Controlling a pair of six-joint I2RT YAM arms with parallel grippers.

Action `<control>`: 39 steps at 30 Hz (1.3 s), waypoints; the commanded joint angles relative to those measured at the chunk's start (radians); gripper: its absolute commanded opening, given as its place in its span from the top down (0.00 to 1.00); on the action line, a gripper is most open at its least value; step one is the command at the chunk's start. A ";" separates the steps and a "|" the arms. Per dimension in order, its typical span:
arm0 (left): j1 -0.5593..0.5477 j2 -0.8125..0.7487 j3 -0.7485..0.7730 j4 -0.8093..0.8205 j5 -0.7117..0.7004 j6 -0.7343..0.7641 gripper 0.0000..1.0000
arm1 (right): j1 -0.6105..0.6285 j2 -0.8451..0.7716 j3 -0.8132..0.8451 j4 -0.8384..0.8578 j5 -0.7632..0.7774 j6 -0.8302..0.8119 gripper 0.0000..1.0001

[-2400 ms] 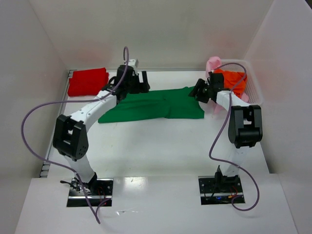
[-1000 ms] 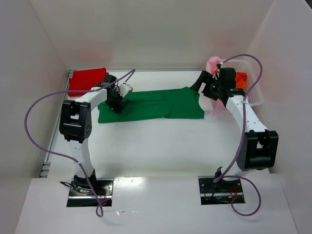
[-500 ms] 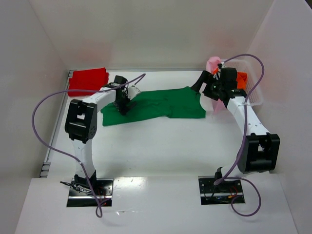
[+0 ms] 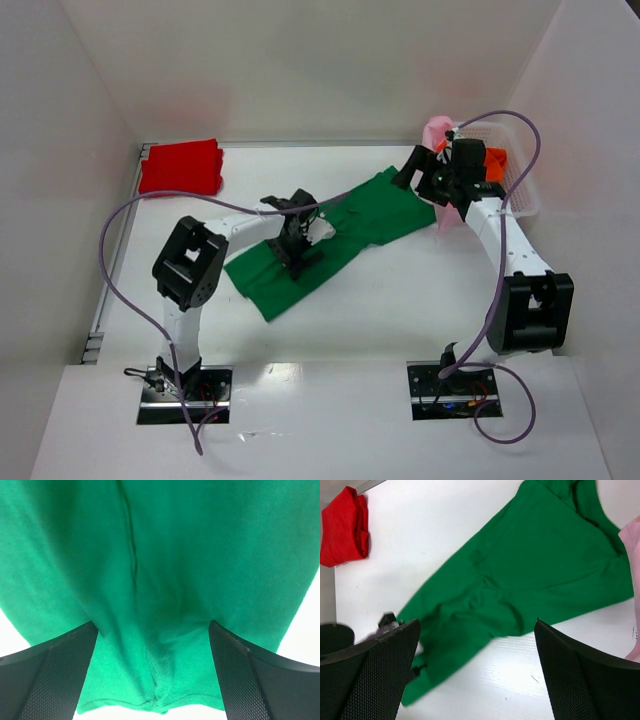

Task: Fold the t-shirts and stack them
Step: Rotate the tshirt 90 degrees

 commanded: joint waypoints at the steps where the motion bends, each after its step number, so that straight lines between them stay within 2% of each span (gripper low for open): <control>1: -0.063 -0.084 -0.121 -0.063 0.210 -0.216 0.01 | -0.005 0.041 -0.021 0.003 -0.016 -0.021 0.00; 4: -0.091 -0.120 -0.188 0.018 0.349 -0.325 0.01 | 0.042 0.074 -0.024 0.003 0.049 -0.030 0.00; 7: -0.136 -0.134 -0.230 0.067 0.421 -0.363 0.01 | 0.101 0.129 -0.021 0.014 0.072 -0.030 0.00; 13: -0.166 -0.162 -0.260 0.106 0.412 -0.413 0.01 | 0.191 0.267 0.038 0.012 0.162 0.016 0.00; 17: -0.166 -0.203 -0.281 0.147 0.403 -0.458 0.01 | 0.202 0.311 0.074 0.012 0.264 0.044 0.00; 25: -0.166 -0.212 -0.331 0.154 0.369 -0.479 0.01 | 0.211 0.445 0.156 -0.007 0.312 0.079 0.00; 32: -0.166 -0.212 -0.321 0.154 0.370 -0.467 0.01 | 0.249 0.568 0.295 -0.085 0.361 0.088 0.00; 39: -0.166 -0.208 -0.312 0.154 0.366 -0.456 0.01 | 0.284 0.663 0.374 -0.089 0.365 0.099 0.00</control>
